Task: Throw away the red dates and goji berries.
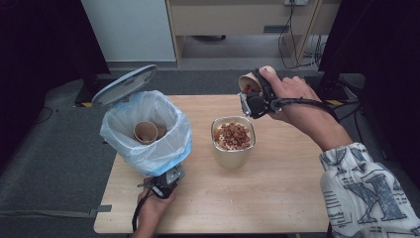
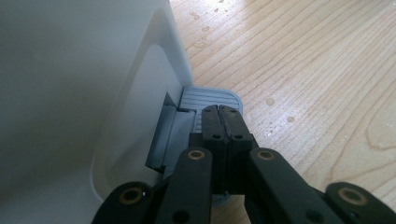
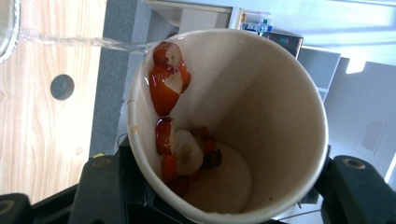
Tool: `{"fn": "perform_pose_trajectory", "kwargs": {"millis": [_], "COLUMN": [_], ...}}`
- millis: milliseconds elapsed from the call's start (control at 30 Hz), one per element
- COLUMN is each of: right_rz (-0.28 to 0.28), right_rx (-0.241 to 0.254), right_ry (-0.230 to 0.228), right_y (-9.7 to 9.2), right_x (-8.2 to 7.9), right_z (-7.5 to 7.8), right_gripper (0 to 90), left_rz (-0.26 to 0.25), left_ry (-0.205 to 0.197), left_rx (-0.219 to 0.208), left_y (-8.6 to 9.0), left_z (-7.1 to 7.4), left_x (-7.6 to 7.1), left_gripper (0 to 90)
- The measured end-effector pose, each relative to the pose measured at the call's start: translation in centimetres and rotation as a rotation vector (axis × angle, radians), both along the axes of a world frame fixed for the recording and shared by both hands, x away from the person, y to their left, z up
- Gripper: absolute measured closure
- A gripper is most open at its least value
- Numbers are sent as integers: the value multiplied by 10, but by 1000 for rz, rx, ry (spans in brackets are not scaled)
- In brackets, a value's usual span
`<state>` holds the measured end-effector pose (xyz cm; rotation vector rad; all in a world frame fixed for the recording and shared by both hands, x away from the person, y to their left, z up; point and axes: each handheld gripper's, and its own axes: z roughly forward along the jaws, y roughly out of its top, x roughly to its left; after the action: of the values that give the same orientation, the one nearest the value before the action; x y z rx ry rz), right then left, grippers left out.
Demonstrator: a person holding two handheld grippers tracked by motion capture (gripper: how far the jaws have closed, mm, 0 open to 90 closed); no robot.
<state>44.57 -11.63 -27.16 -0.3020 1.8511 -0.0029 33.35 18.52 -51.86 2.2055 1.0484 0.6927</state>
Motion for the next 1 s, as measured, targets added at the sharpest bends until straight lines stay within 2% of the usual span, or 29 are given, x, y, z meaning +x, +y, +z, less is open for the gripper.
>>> {"fn": "perform_pose_trajectory", "kwargs": {"millis": [33,67,133,1000], "right_rz": [3,3,9,7], "right_rx": [-24,-24,-73,-39], "right_ry": [-2,-2,-6,0], "right_y": [1,1,5,2], "right_x": [0,0,0,-1], "right_z": [-3,-3,-11,-7], "right_gripper": [396,396,398,402], "left_rz": [0,0,2,-3], "left_ry": [0,0,0,0], "left_rx": [0,0,-1,0], "left_y": [0,0,0,0], "left_z": [0,0,0,0], "left_x": [0,0,0,0], "left_gripper": [887,886,886,887]}}
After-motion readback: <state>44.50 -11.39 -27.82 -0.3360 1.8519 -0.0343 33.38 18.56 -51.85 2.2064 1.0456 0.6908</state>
